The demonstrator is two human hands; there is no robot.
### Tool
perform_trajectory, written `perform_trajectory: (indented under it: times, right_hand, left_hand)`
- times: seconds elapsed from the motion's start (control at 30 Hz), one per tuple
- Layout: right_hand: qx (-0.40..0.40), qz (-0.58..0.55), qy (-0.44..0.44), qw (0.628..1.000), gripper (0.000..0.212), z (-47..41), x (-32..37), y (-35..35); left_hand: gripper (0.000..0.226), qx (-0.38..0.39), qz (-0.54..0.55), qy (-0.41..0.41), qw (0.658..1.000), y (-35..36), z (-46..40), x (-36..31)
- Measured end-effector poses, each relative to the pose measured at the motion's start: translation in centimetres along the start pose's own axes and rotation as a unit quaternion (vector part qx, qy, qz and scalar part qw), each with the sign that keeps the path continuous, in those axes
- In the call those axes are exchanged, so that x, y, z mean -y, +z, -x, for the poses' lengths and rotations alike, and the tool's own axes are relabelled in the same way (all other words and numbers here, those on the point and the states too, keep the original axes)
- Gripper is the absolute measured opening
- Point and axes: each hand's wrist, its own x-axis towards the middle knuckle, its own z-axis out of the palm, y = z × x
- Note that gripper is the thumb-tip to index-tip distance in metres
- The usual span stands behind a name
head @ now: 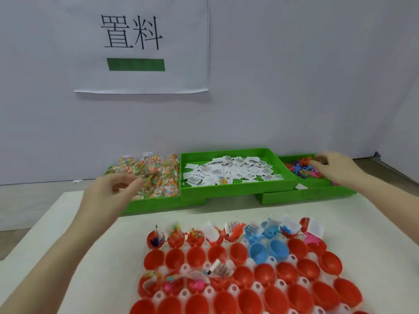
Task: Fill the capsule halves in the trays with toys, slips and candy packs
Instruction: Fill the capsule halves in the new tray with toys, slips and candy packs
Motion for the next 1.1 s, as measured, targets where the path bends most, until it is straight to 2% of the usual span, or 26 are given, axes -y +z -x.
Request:
perform_trajectory:
  times: [0.07, 0.13, 0.2, 0.3, 0.37, 0.4, 0.53, 0.63, 0.7, 0.83, 0.97, 1.1]
  right_hand:
    - [0.051, 0.034, 0.013, 0.998, 0.047, -0.8, -1.1, 1.8]
    - [0.099, 0.025, 0.036, 0.994, 0.056, -1.2, -1.3, 3.2]
    - [0.111, 0.02, 0.054, 0.992, 0.057, -1.7, -1.2, 3.9]
    - [0.04, -0.023, 0.062, 0.997, 0.032, -2.2, -0.9, 3.8]
    - [0.003, -0.062, 0.052, 0.997, 0.014, -2.0, -1.1, 3.6]
    - [-0.004, -0.069, 0.038, 0.997, 0.014, -1.9, -1.3, 3.6]
    - [-0.01, -0.069, 0.0, 0.998, 0.013, -1.5, -2.1, 3.5]
    - [-0.088, -0.176, 0.021, 0.98, 0.013, -1.1, -2.2, 3.1]
    - [-0.109, -0.244, 0.049, 0.962, 0.016, -1.0, -2.1, 2.7]
    - [-0.051, -0.399, 0.103, 0.91, 0.019, -0.7, -1.2, 1.8]
    - [-0.024, -0.438, 0.106, 0.892, 0.02, -0.7, 0.3, 1.0]
    - [0.037, -0.469, 0.123, 0.874, 0.023, -0.2, 2.4, 0.3]
  left_hand:
    - [0.021, -0.001, -0.078, -0.044, 0.996, 0.7, -2.9, 1.8]
    - [0.036, 0.034, -0.161, -0.056, 0.985, 1.5, -5.0, 3.5]
    - [0.045, 0.063, -0.216, -0.066, 0.972, 2.2, -6.0, 4.5]
    - [0.049, 0.091, -0.275, -0.079, 0.954, 3.4, -6.6, 5.2]
    - [0.046, 0.071, -0.305, -0.09, 0.945, 4.0, -6.7, 5.3]
    - [0.041, 0.047, -0.305, -0.09, 0.947, 4.2, -6.7, 5.3]
    - [0.02, -0.027, -0.225, -0.077, 0.971, 4.7, -6.7, 5.4]
    - [0.016, -0.053, -0.125, -0.075, 0.988, 4.9, -6.4, 5.7]
    - [0.018, -0.081, -0.092, -0.076, 0.99, 4.8, -6.3, 5.9]
    - [0.025, -0.141, -0.035, -0.1, 0.984, 4.7, -6.2, 6.0]
    - [0.022, -0.156, -0.002, -0.105, 0.982, 4.6, -5.9, 6.0]
    - [0.023, -0.183, 0.04, -0.12, 0.975, 4.3, -5.5, 5.8]
